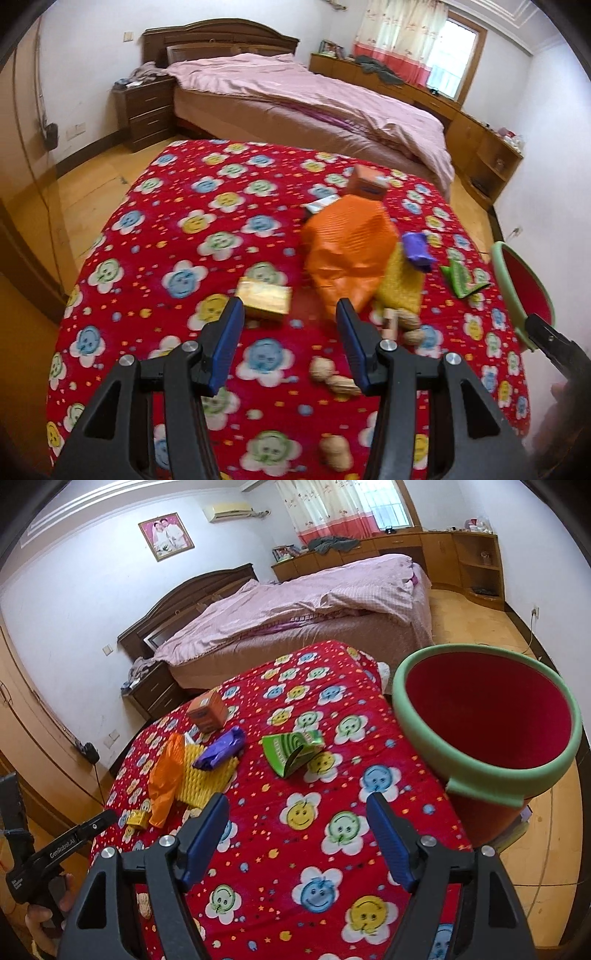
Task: Collect trash
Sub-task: 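Move both tools back over the bedspread toward the yellow box, then grasp the small yellow box with the left tool while the right tool grasps the orange mesh bag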
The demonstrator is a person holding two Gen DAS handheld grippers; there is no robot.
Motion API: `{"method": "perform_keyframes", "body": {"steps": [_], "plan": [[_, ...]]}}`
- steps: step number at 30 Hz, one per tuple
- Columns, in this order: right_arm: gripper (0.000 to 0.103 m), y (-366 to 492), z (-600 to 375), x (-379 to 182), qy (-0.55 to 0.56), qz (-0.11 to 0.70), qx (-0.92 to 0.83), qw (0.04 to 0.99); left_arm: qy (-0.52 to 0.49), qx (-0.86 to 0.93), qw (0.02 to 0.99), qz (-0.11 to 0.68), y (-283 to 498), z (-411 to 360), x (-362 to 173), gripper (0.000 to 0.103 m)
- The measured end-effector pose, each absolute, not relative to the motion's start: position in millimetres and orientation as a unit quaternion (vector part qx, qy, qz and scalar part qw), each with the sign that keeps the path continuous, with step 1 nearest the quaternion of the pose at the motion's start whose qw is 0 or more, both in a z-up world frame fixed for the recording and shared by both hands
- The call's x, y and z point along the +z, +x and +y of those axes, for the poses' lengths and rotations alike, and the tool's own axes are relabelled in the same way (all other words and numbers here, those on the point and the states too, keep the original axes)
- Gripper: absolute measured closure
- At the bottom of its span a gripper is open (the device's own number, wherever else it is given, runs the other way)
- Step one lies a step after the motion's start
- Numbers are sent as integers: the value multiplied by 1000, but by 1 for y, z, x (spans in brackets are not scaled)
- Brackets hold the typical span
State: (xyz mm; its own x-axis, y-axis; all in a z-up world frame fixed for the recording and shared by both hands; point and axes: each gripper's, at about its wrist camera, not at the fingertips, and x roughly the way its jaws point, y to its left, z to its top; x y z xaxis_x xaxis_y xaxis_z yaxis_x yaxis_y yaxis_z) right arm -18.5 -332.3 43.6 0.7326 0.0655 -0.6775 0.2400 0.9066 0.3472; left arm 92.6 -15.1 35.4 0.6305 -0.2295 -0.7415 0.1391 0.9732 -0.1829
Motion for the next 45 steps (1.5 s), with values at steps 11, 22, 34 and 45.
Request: {"method": "perform_keyframes", "body": {"steps": [11,22,34,45], "plan": [[24,-6,-317,27,206,389,-45,897,-45,-93,884,457,117,2,0,49],[24,4,-312,21,198,402,-45,893,-17,-95,883,460,135,-13,-15,48],[24,19,-297,28,175,405,-24,897,-27,-88,892,443,140,-3,-13,60],[24,57,-249,44,123,402,32,907,-69,-41,899,431,133,37,-2,60]]}}
